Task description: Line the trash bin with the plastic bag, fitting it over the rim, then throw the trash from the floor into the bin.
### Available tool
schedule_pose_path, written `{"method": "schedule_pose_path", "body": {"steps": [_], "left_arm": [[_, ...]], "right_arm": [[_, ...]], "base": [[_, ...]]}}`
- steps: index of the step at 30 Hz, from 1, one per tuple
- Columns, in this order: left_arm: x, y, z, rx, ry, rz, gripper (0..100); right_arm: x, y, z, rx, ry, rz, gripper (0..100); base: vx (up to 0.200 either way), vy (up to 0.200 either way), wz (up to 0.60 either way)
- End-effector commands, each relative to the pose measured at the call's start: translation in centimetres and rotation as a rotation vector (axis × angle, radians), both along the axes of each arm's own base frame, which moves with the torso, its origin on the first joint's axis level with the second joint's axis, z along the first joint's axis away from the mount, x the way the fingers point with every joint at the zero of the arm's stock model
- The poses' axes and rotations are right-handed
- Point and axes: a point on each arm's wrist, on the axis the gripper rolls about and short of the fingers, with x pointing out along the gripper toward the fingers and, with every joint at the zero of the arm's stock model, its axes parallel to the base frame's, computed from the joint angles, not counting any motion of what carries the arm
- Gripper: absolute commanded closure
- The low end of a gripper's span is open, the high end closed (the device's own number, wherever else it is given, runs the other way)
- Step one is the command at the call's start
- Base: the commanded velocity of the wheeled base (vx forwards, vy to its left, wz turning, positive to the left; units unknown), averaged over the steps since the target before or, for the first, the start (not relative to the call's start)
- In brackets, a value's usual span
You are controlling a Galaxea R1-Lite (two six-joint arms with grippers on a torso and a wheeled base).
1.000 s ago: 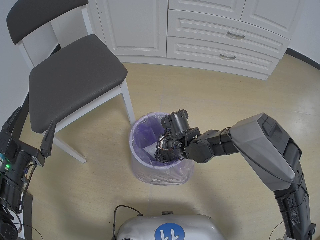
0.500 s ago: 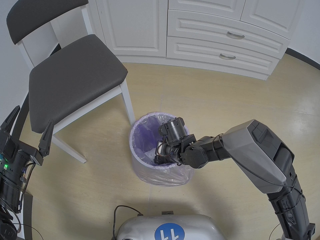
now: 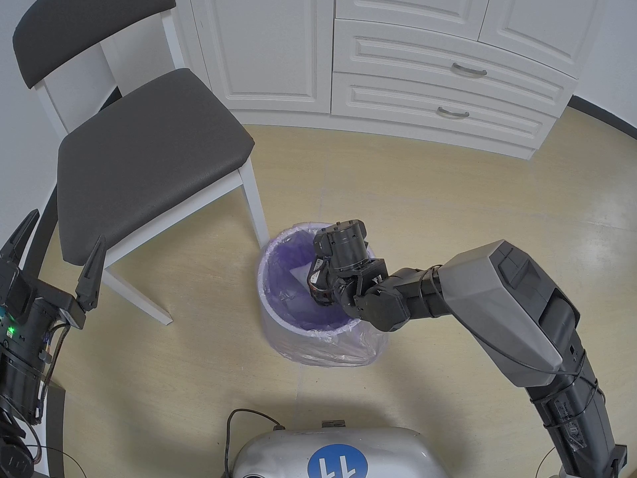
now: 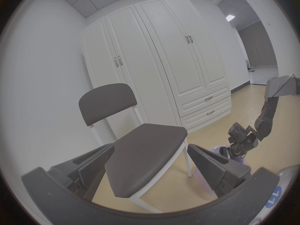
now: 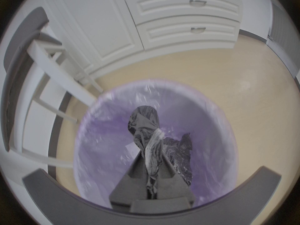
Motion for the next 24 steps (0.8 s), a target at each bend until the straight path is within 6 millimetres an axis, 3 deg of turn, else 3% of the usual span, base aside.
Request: {"method": "schedule_pose_path", "body": {"steps": [1,8,15,24], "left_arm": [[0.0,0.0,0.0,0.0,-0.001,0.0,0],[0.0,0.0,0.1,-0.002,-0.005,0.0,0],[-0.1,0.0,0.1,-0.003,-0.01,0.0,0],[-0.1,0.1,0.1,-0.003,-0.01,0.002,0]], "right_arm": [[0.3,0.2,0.0,0.012,-0.037,-0.016,100],[-1.7,0.3,-1.5,-0.105,0.032,0.041,100],[-4.2,0.6,-1.5,-0.163,0.148,0.134,100],[-3.2,0.9,-1.3,-0.107,0.094,0.108,100]], "base": [[0.0,0.0,0.0],[0.0,0.0,0.0],[0.0,0.0,0.0],[0.0,0.0,0.0]]}}
